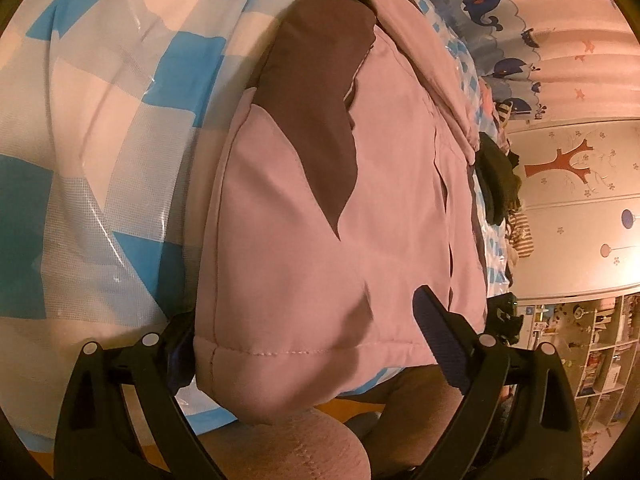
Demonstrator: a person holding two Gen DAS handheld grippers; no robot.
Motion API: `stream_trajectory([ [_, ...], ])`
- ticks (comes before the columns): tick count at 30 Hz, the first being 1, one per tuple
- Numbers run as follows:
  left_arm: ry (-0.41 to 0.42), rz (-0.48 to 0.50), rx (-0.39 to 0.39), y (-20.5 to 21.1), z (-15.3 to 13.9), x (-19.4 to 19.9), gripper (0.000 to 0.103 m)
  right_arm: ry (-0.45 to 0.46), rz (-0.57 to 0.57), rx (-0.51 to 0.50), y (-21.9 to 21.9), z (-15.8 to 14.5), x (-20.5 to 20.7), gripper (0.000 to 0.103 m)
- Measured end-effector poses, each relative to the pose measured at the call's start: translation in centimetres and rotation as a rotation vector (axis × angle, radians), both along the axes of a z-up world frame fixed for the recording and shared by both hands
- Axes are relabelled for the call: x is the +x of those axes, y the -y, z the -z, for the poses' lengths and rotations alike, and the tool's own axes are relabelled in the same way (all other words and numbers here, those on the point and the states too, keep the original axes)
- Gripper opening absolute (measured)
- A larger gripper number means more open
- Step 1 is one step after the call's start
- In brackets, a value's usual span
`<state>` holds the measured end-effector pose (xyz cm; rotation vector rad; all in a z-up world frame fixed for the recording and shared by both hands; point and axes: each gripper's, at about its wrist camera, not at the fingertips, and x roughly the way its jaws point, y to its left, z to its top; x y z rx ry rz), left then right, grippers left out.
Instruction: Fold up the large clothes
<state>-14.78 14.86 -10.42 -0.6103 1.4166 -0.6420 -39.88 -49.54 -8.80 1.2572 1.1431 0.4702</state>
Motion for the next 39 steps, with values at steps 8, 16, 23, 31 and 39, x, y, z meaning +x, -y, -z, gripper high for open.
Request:
stream_trajectory([
  [8,-0.068,-0.115,-0.076,-1.4,1.2,0.1,0.090,-0.017,-0.005,-0.099,0.0,-0.2,-0.7,0.036],
  [16,-0.042,-0.092,0.031,-1.0,-0.8,-0.8,0.020,0.142,0.036,-0.109,-1.2,-4.4,-0.9,0.029],
  [23,0.021,-0.076,0.047,-0.2,-5.4,-1.9,0.011,0.261,0.078,-0.090,-1.9,-8.5,-1.3,0.026],
  [31,0.092,0.043,-0.002,-1.3,-12.5,-8.6,0.011,0.335,0.024,-0.072,-1.5,-12.4,-6.2,0.026],
  [39,-0.106,0.011,-0.131,-4.6,-2.6,-11.7,0.043,0.127,-0.036,0.002,-0.1,-3.4,-9.0,0.049],
])
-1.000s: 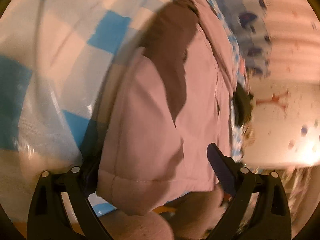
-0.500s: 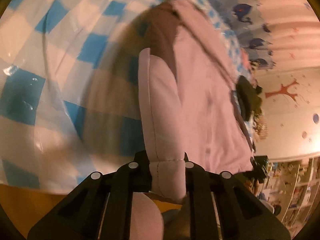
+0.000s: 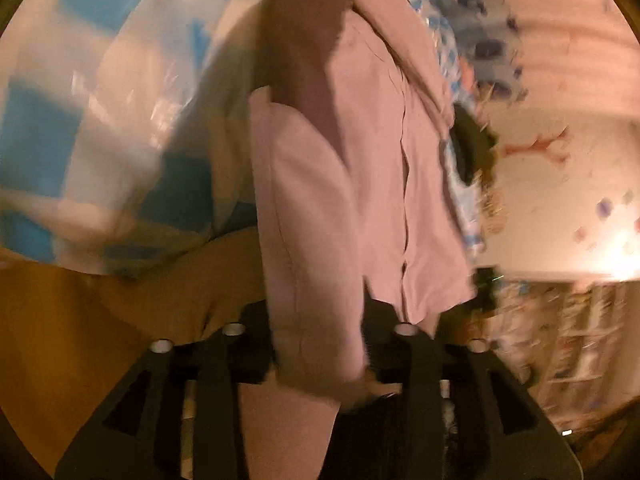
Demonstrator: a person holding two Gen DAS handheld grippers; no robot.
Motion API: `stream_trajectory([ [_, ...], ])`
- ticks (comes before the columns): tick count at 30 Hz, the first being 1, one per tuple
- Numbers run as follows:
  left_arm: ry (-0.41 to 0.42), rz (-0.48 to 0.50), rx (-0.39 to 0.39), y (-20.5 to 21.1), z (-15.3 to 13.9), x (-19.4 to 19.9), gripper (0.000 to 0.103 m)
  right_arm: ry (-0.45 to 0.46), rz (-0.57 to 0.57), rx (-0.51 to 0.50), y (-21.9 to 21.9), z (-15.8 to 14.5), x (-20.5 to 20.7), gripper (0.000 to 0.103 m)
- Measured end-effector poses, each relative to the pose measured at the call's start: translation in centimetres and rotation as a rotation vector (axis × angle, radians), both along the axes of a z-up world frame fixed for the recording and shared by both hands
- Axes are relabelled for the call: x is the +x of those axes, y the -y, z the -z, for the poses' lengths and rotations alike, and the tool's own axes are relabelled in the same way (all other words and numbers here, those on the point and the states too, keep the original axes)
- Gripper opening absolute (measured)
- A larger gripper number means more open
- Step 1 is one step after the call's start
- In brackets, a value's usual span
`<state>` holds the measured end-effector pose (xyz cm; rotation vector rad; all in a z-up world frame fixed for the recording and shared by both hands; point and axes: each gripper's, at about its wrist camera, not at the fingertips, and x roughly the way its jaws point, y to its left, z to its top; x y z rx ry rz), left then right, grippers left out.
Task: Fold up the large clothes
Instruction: 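Grasp the jacket hem with the left tool while the right tool grasps it too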
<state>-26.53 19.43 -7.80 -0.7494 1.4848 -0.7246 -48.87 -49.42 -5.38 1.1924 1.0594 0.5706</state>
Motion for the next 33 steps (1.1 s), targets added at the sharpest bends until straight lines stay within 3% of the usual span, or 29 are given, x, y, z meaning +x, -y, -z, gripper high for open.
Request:
stream_trajectory([
  [2,0.005,-0.061,-0.037,-1.0,0.8,0.4,0.059,-0.005,0.002,0.035,0.9,1.0,-0.3,0.065],
  [4,0.010,-0.101,-0.063,-1.7,1.1,0.5,0.083,-0.026,0.009,0.042,1.5,1.8,-0.2,0.075],
  [5,0.014,-0.118,-0.070,-2.1,1.1,0.8,0.088,-0.029,0.006,0.056,1.6,2.1,0.0,0.075],
  [8,-0.015,-0.108,-0.078,-1.9,2.2,1.8,0.091,-0.033,-0.002,0.071,1.7,2.6,0.6,0.083],
  [13,-0.043,-0.019,-0.061,2.0,3.1,2.9,0.091,-0.035,-0.022,0.105,0.9,2.9,1.8,0.084],
  [16,-0.008,-0.022,-0.038,3.1,2.8,2.9,0.091,-0.022,-0.052,0.052,0.1,2.5,2.1,0.082],
  [17,-0.007,-0.032,-0.032,3.3,2.9,2.9,0.086,-0.011,-0.054,0.019,-0.2,2.2,2.1,0.059],
  [18,-0.007,-0.033,-0.015,3.5,2.9,2.8,0.063,-0.002,-0.062,0.020,-0.4,2.2,2.1,0.035],
  [19,0.000,-0.037,0.028,3.5,2.8,2.7,0.050,-0.005,-0.053,-0.011,-0.7,2.0,2.0,0.025],
  [20,0.002,-0.047,0.036,3.4,2.6,2.5,0.044,0.008,-0.050,-0.037,-0.9,1.7,1.9,0.024],
  [22,0.023,-0.051,0.035,3.7,1.7,2.4,0.018,0.043,-0.030,-0.069,-1.2,0.6,1.6,0.022],
  [25,0.086,-0.059,0.030,4.1,-0.6,2.0,0.012,0.111,0.001,-0.067,-1.3,-1.4,1.0,0.020],
  [33,0.259,-0.046,-0.061,2.6,-10.2,-1.2,0.011,0.331,0.068,0.029,-0.5,-7.5,-3.0,0.019],
])
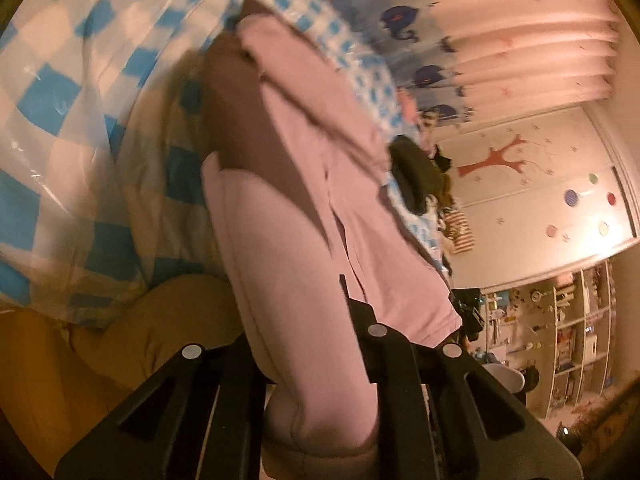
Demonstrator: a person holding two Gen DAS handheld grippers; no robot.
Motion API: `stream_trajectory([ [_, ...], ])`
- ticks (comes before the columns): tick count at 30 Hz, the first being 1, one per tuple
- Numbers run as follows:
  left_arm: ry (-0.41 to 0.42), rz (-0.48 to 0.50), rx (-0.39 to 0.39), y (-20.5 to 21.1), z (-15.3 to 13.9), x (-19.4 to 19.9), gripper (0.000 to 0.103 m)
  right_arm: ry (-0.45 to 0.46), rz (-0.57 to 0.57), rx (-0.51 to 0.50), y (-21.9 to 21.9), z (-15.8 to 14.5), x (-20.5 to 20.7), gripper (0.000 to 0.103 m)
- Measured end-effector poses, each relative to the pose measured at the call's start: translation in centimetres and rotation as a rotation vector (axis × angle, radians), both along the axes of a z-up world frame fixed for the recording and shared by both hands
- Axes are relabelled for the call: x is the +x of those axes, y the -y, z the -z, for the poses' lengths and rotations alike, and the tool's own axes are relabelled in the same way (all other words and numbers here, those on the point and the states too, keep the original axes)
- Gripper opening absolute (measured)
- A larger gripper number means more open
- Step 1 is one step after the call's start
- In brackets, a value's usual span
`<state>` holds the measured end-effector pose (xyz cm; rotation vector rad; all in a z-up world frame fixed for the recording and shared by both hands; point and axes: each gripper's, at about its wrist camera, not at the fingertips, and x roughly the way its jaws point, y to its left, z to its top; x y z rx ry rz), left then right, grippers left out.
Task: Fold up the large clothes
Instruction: 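Grasp the jacket hem with the left tool while the right tool grasps it too, then lift the hem with both tools and fold it toward the collar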
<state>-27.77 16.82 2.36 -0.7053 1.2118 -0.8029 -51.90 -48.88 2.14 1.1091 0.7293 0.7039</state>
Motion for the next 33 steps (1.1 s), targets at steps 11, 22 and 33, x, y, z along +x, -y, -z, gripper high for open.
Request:
stream_trajectory([
  [11,-0.169,-0.137,-0.161,-6.1,6.3,-10.4,0.011,0.079,0.115,0.281,-1.4,6.3,-9.9,0.019],
  [22,0.021,-0.206,-0.358,-3.9,-0.3,-4.1,0.011,0.323,0.133,0.367,-0.3,0.2,-3.6,0.019],
  [33,0.139,-0.229,-0.427,1.4,-6.5,13.4,0.011,0.329,0.216,0.349,3.7,-6.7,14.0,0.019],
])
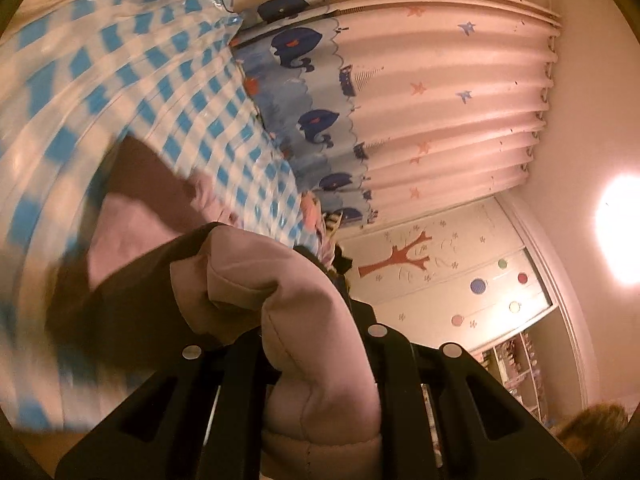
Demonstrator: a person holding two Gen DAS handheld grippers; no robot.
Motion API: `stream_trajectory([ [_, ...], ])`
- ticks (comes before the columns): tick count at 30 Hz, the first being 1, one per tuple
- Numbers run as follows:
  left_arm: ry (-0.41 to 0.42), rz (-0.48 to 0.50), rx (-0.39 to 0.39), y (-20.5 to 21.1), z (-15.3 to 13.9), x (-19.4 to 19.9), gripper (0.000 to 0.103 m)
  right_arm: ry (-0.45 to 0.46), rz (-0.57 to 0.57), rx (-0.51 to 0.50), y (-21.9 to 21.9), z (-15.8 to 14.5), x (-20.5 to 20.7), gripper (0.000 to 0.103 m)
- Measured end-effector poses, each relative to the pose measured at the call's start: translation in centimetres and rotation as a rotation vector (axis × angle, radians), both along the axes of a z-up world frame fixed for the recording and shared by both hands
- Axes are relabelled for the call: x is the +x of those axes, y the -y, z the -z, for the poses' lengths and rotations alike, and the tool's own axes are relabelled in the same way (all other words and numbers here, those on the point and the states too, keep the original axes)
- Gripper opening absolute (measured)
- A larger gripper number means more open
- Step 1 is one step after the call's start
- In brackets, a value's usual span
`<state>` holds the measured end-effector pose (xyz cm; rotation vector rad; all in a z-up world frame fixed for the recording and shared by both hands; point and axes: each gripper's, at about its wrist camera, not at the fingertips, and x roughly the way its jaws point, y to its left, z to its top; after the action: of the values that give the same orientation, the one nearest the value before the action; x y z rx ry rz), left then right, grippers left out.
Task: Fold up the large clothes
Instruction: 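Lift the hem with both tools and fold it toward the collar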
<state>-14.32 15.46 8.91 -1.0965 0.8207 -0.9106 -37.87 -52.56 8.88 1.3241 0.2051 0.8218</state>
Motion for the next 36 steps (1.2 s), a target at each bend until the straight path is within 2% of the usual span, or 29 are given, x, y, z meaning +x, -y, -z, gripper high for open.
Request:
stream_trajectory([
  [6,-0.038,-0.024,-0.018,2.6,1.1,8.5,0.011,-0.093,0.045,-0.010,2.1,-0.4,7.8,0.019],
  [11,-0.083,-0.046,0.010,4.9,3.1,14.3,0.011,-0.192,0.081,-0.017,3.8,1.9,13.7,0.019],
  [14,-0.127,-0.067,0.031,5.9,5.5,17.2,0.011,-0.260,0.097,-0.026,4.5,4.1,16.6,0.019],
  [23,-0.270,-0.124,0.107,7.6,15.1,22.7,0.011,-0.461,0.125,-0.039,5.5,13.2,23.2,0.019],
  [26,-0.294,-0.121,0.126,8.1,17.3,23.7,0.014,-0.488,0.115,-0.018,5.8,15.1,23.8,0.019],
  [29,-0.338,-0.103,0.121,8.3,18.7,24.4,0.015,-0.513,0.098,-0.006,6.0,15.4,24.1,0.021],
  [30,-0.348,-0.096,0.110,8.2,18.7,24.5,0.018,-0.519,0.092,-0.011,6.1,15.2,24.0,0.023],
  [32,-0.359,-0.081,0.084,8.0,17.9,24.7,0.030,-0.528,0.071,0.003,6.2,14.6,24.0,0.039],
  [34,-0.336,-0.088,0.040,7.8,16.4,24.7,0.052,-0.516,0.069,0.008,6.3,13.5,23.6,0.055],
  [36,-0.315,-0.097,0.006,7.7,14.7,24.7,0.062,-0.507,0.078,-0.009,6.4,12.0,23.3,0.066],
])
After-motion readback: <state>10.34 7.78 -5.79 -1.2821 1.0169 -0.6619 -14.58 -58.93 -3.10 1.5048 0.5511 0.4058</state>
